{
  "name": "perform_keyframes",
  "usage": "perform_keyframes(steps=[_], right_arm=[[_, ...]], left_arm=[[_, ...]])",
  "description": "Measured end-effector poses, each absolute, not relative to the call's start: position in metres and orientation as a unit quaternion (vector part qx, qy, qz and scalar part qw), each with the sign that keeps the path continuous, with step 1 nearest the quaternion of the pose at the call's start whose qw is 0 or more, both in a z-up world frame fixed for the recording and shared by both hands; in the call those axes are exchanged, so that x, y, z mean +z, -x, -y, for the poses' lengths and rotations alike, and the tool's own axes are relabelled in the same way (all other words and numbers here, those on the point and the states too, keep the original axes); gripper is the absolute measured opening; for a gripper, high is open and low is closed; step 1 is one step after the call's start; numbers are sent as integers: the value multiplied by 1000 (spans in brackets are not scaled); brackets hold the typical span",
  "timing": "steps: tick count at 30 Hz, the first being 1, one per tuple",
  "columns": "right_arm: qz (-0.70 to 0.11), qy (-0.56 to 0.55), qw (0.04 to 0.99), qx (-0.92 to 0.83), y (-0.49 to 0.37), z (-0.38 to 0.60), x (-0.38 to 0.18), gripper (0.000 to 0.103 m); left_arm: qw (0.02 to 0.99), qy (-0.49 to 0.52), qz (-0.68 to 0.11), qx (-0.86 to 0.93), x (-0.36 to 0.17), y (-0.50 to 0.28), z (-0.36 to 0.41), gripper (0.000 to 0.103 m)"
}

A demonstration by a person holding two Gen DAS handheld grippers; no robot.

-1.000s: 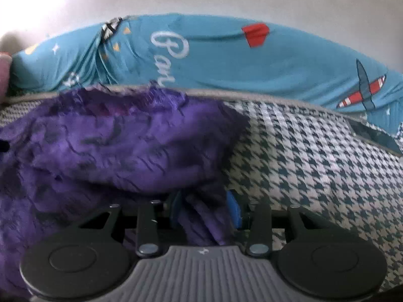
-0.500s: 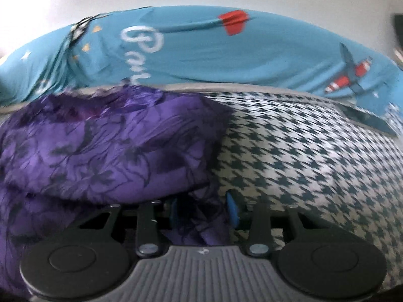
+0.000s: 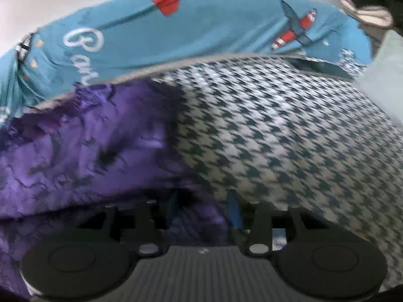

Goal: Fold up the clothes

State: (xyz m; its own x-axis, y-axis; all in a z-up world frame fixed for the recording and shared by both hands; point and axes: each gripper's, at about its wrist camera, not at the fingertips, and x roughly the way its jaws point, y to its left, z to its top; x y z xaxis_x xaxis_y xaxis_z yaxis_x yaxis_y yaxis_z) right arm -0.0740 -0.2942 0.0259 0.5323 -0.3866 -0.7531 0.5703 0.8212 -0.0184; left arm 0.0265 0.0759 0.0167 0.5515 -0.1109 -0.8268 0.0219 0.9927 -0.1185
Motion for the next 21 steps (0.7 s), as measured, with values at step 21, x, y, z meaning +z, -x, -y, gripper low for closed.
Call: perform_keyframes(steps=[21], right_arm=[[-430,-162,884,-88,84,174,59,64]], left_arm=[[894,62,-442,35,40,22,-153,102]])
